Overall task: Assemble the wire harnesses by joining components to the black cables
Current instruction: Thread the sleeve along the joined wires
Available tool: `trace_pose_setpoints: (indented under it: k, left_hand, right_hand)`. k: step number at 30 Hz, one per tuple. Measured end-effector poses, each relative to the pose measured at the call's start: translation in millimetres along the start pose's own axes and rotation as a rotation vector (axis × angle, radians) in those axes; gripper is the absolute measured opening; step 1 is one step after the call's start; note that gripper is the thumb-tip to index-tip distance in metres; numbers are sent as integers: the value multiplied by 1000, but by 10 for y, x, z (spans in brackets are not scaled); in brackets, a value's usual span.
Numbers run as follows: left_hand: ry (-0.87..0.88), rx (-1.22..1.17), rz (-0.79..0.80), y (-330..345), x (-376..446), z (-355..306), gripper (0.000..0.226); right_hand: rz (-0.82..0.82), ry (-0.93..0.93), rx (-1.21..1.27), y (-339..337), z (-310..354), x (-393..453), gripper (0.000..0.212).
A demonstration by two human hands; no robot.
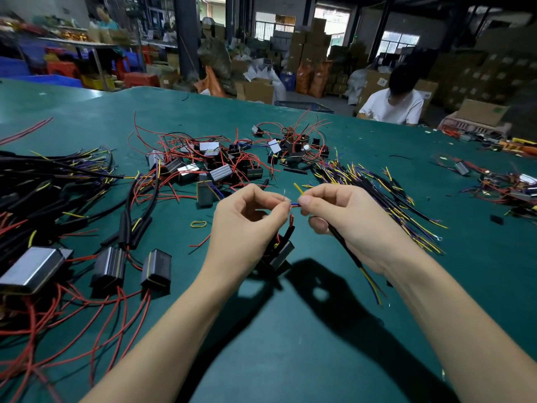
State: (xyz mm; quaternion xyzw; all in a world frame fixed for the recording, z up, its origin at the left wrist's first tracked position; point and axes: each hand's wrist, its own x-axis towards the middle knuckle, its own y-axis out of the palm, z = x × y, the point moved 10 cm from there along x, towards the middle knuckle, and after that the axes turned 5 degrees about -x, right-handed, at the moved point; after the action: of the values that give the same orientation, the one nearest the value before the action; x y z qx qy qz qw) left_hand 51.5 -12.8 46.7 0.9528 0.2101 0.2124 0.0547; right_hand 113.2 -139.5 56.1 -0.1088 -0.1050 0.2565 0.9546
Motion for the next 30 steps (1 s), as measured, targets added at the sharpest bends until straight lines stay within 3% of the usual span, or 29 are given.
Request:
trace_pose_setpoints:
  k: [5, 10, 15, 19, 24, 30]
  left_hand:
    - [42, 6, 39, 25, -7, -42, 21]
    - [10, -77, -15, -2, -5, -19, 28]
    - [-259, -157, -88, -13, -28, 258, 24]
    - [-472, -302, -86, -1, -59, 468, 35]
    - [-111, 4, 29, 10, 5, 48, 20]
    - [-65, 53, 103, 52, 1, 18, 15]
  right_hand:
    - [44, -26, -85, 7, 26, -9, 9]
    - [82, -36, -163, 22, 59, -10, 13]
    - [34, -98, -411, 19, 107, 3, 17]
    - [-7, -173, -563, 54, 160, -2, 18]
    - [33, -94, -359, 2, 97, -11, 17]
    - [72, -18, -259, -10, -28, -55, 18]
